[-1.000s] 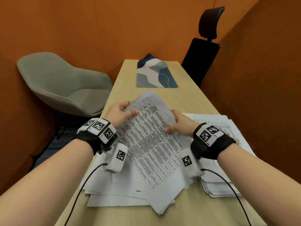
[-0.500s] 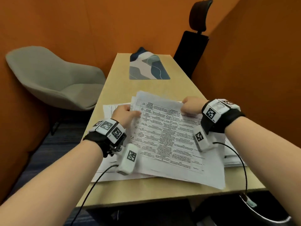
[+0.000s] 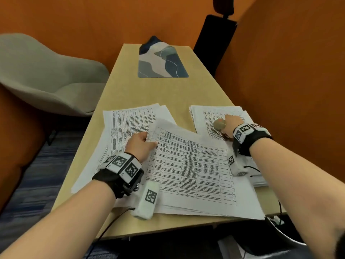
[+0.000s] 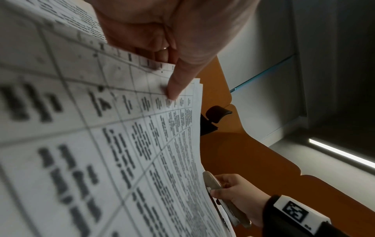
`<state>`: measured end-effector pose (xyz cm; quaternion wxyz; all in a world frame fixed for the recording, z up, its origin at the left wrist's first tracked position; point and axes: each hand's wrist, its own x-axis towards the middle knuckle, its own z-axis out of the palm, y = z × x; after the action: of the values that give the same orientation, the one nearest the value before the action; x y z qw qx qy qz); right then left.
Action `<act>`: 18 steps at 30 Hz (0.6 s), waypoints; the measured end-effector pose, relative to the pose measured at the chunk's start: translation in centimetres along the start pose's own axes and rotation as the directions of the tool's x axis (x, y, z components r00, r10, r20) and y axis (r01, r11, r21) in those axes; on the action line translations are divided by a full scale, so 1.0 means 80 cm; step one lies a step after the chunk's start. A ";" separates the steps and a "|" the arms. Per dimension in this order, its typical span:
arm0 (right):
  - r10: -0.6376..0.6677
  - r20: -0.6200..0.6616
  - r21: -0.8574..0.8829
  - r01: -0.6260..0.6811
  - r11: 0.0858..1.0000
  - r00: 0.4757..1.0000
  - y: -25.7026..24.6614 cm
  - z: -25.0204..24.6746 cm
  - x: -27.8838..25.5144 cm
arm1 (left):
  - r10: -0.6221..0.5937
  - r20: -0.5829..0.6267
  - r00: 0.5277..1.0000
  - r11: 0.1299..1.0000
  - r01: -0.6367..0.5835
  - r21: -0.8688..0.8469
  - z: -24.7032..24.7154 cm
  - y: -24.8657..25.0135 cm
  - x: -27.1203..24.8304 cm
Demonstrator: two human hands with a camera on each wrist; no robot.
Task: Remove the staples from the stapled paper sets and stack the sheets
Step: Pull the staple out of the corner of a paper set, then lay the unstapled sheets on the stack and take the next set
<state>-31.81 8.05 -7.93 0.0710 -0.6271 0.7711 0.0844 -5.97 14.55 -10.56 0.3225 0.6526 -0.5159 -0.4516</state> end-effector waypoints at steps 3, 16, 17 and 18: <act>0.022 -0.119 0.100 -0.010 0.995 0.993 -0.008 -0.004 0.008 | -0.003 0.001 1.000 0.999 0.003 -0.035 0.001 -0.001 0.003; -0.463 -0.209 0.164 0.498 0.852 0.861 -0.113 0.017 -0.099 | 0.029 -0.014 0.999 0.968 -0.032 -0.248 -0.002 0.008 -0.015; -0.464 -0.220 0.163 0.501 0.850 0.858 -0.116 0.022 -0.100 | 0.026 -0.014 1.000 0.965 -0.029 -0.260 -0.003 0.006 -0.016; -0.458 -0.233 0.169 0.500 0.849 0.858 -0.117 0.024 -0.103 | 0.025 -0.011 1.000 0.963 -0.027 -0.267 -0.004 0.003 -0.017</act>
<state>-20.94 14.46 -8.45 0.0883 -0.7929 0.5973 -0.0818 -5.88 15.75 -9.86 0.4153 0.5981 -0.4574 -0.5105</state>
